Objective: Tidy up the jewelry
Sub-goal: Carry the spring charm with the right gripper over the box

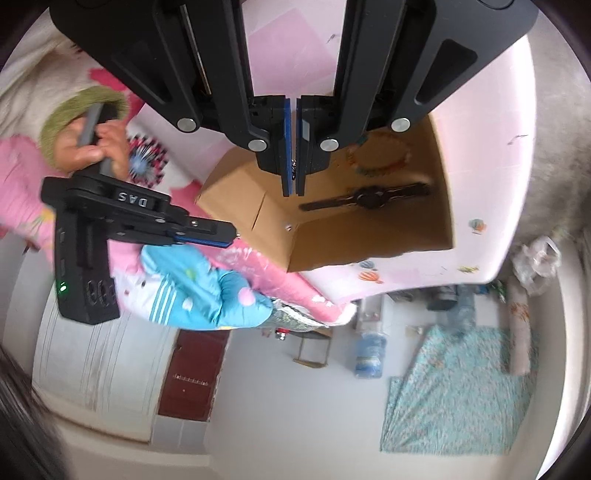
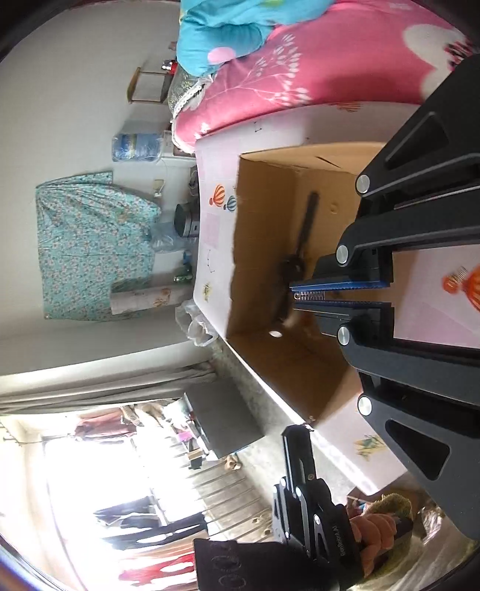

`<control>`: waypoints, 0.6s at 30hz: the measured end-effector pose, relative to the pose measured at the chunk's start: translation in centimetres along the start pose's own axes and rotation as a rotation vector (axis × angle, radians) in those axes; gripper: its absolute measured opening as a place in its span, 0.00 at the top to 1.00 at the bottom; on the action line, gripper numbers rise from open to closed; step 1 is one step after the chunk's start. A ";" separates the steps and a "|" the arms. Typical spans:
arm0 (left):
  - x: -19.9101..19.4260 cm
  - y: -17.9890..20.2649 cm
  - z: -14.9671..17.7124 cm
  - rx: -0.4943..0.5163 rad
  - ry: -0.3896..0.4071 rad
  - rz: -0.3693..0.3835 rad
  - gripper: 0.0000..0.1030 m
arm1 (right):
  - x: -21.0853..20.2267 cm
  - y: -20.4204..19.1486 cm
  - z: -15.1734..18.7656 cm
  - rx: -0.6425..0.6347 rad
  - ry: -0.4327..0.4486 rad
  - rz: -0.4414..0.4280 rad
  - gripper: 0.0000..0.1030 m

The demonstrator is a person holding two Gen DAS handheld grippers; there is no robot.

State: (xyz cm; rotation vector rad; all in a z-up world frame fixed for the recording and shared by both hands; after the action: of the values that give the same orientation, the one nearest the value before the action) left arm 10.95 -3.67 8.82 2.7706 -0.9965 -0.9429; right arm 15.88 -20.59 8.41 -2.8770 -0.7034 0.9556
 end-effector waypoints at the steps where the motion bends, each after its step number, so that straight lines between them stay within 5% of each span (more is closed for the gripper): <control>1: 0.6 -0.1 -0.6 -0.016 -0.004 0.011 0.99 | 0.6 0.7 -0.7 0.009 -0.014 -0.016 0.95; 6: 5.8 -1.3 -2.3 -0.077 -0.118 0.043 0.99 | 4.9 3.4 -2.4 0.030 -0.164 -0.084 0.95; 14: 13.7 -2.2 0.9 -0.114 -0.364 0.025 0.99 | 12.9 5.1 -1.2 -0.018 -0.444 -0.103 0.95; 18: 15.1 -2.0 1.4 -0.133 -0.411 0.032 0.99 | 15.5 5.3 0.1 -0.041 -0.562 -0.096 0.95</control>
State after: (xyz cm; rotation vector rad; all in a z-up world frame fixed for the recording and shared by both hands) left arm 20.40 -10.85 -0.83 2.4968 -0.9714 -1.5521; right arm 29.03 -18.71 -1.23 -2.5729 -0.8816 1.7739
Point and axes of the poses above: each gripper's, at about its wrist camera, not at the fingertips, and x roughly the way its jaws point, y to its right, z to its underside, the point moved 7 cm from there along x, roughly the way its jaws point, and after that the axes turned 2 degrees about -y, right-handed, at the moved point
